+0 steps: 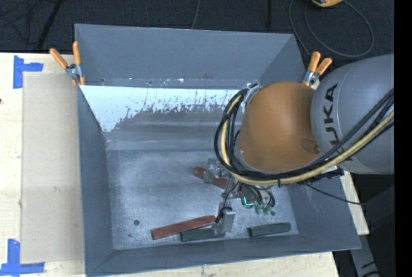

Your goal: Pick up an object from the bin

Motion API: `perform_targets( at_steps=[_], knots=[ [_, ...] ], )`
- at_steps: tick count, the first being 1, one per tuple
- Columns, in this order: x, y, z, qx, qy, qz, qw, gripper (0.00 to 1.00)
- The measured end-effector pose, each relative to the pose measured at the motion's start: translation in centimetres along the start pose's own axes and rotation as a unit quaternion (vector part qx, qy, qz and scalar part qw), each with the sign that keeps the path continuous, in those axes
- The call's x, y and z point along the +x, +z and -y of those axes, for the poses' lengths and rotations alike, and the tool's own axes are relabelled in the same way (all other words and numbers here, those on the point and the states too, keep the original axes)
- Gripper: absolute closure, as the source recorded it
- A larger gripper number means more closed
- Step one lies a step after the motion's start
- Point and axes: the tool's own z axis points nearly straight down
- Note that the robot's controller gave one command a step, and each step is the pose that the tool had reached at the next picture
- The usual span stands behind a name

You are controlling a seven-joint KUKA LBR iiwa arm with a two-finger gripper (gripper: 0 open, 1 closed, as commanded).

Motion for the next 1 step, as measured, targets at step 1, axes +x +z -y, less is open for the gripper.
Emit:
perform_targets(
  at_steps=[1],
  knots=[
    [-0.18, -0.36, 0.04, 0.0, 0.002, 0.004, 1.0, 0.0]
  ],
)
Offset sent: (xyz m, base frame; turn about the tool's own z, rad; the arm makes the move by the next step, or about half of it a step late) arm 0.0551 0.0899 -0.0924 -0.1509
